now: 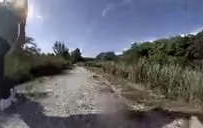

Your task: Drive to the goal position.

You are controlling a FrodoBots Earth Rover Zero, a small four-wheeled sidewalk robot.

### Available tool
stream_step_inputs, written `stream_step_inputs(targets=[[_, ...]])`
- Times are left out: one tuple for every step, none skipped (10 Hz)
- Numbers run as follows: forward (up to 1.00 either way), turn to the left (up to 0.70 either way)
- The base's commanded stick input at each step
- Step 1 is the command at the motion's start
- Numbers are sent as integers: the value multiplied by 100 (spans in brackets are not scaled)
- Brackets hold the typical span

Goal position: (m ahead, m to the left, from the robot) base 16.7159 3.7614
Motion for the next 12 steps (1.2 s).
stream_step_inputs(targets=[[70, 0], [70, 0], [70, 6], [70, 19], [70, 33], [70, 8], [70, 2], [70, 0], [70, 0], [85, 0], [85, 0], [85, 0]])
